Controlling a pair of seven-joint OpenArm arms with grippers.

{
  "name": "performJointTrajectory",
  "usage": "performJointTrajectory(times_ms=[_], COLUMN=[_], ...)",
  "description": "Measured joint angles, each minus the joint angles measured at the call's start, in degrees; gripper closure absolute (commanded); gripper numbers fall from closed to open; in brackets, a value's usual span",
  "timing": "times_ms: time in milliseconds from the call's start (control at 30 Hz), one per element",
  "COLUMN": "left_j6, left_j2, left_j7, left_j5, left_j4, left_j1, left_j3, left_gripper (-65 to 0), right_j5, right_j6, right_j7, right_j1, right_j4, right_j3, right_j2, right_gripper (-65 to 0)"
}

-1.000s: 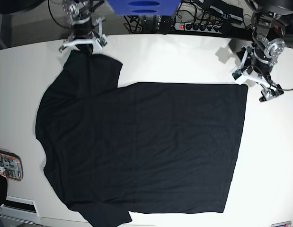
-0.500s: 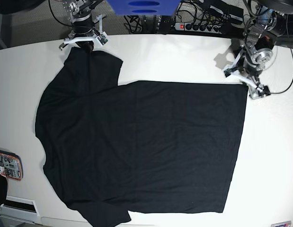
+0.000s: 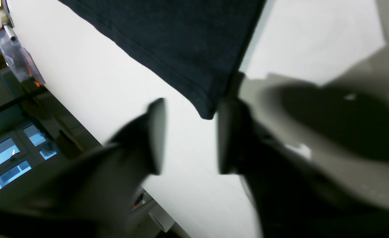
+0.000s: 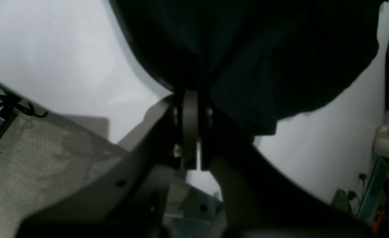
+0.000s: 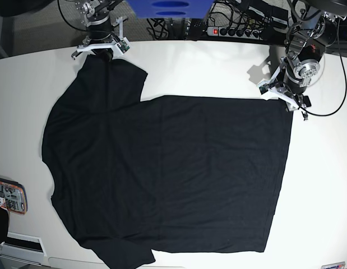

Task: Fold the T-shirt properly
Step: 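Close both grippers on the shirt's shoulder corners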

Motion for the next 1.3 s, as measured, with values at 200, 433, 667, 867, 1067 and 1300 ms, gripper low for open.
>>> performJointTrajectory(times_ms=[200, 433, 667, 867, 1067, 1300], left_j6=[0.1, 0.0, -1.3, -0.8, -0.3, -0.4], left_j2=[-0.4, -1.9, -2.5, -2.3, -2.8, -2.5], left_j7=[-0.1, -0.5, 0.9, 0.7, 2.4, 1.6], left_j5=[-0.1, 0.2, 1.7, 1.7, 3.8, 3.6], left_j4=[0.0, -1.2, -10.6, -11.8, -11.7, -9.0], left_j1=[0.1, 0.1, -3.4, -5.0, -7.8, -7.9], left_j3=[0.0, 0.3, 2.8, 3.3, 8.5, 11.2], left_gripper=[-16.8, -40.6, -26.9, -32.1, -40.2, -40.5], right_j5=[0.0, 0.0, 0.0, 0.0, 0.0, 0.0], right_j6=[0.0, 0.0, 0.0, 0.0, 0.0, 0.0], right_j7=[0.0, 0.0, 0.0, -1.4, -2.6, -2.7], right_j1=[0.0, 0.0, 0.0, 0.0, 0.0, 0.0], right_j4=[0.0, 0.0, 0.0, 0.0, 0.0, 0.1], right_j3=[0.0, 0.0, 0.0, 0.0, 0.0, 0.0], right_j2=[0.0, 0.0, 0.0, 0.0, 0.0, 0.1], right_gripper=[0.0, 0.0, 0.0, 0.0, 0.0, 0.0])
